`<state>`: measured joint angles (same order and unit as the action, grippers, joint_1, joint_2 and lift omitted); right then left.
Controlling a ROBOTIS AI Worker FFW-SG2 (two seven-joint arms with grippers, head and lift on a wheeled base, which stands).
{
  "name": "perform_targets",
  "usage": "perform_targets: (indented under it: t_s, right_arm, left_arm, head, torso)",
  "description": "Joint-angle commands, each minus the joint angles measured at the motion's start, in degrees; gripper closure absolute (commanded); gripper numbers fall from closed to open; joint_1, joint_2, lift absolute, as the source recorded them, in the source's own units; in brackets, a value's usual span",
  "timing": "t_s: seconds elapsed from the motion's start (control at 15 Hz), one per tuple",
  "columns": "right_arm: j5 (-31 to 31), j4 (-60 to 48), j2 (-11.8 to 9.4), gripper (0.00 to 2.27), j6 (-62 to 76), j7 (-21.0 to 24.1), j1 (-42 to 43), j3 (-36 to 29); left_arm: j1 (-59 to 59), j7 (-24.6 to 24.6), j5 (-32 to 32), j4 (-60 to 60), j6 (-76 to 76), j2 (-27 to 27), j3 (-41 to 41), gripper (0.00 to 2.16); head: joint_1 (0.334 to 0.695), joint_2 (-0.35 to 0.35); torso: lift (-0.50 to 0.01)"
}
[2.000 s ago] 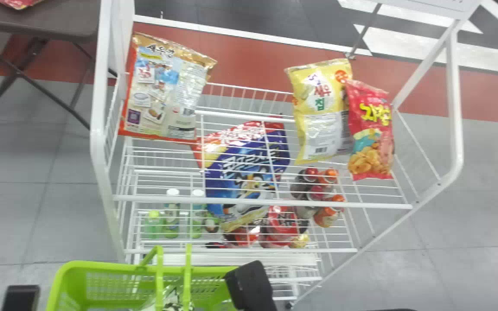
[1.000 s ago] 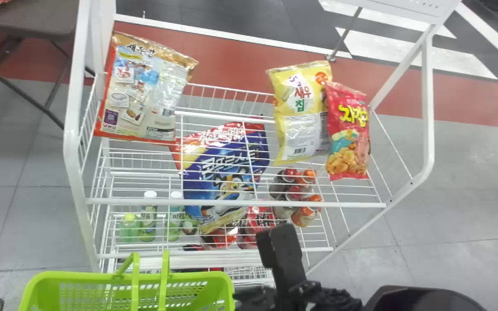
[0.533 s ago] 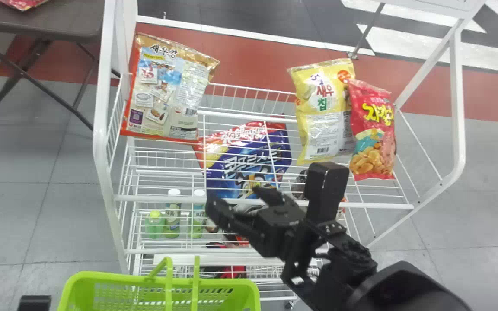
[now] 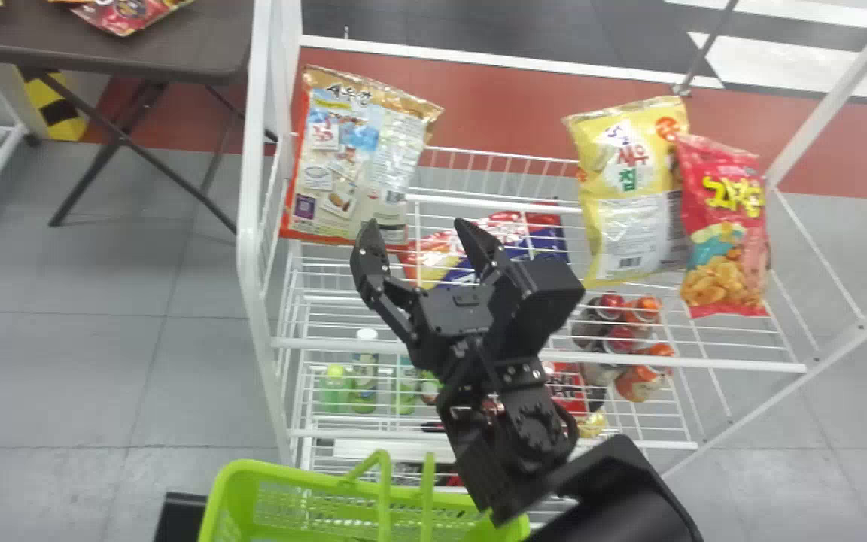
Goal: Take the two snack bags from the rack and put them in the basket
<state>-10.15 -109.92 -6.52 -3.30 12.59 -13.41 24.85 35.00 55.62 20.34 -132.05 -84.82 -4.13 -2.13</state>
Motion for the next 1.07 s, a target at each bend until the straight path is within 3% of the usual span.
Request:
perform_targets:
  t_s: [0.0, 0.2, 0.47, 1.0]
  right_arm:
    - [0.7, 6.7, 3.3, 0.12, -1.4, 1.1, 6.9, 1.5]
    - [0.3, 14.8, 4.9, 0.13, -3.0, 3.2, 15.9, 2.7]
    - [-1.3, 21.2, 5.6, 0.13, -4.4, 4.9, 22.1, 2.4]
    - [-0.8, 29.4, 6.6, 0.14, -5.3, 4.9, 26.6, 2.9]
  left_arm:
    - [0.1, 0.3, 0.1, 0.2, 0.0, 0.0, -0.1, 1.87]
    - [0.2, 0.6, 0.2, 0.4, 0.0, -0.1, 0.0, 1.87]
    - [0.2, 1.1, 0.4, 0.4, 0.1, -0.1, 0.4, 1.87]
    - [0.1, 1.5, 0.7, 0.4, 0.1, -0.1, 1.5, 1.87]
  head:
    - [0.695, -0.110]
    - [0.695, -0.045]
    - [0.695, -0.034]
    - [0.695, -0.019]
  torso:
    - [-0.011]
    - [-0.011]
    - [-0.011]
    - [-0.011]
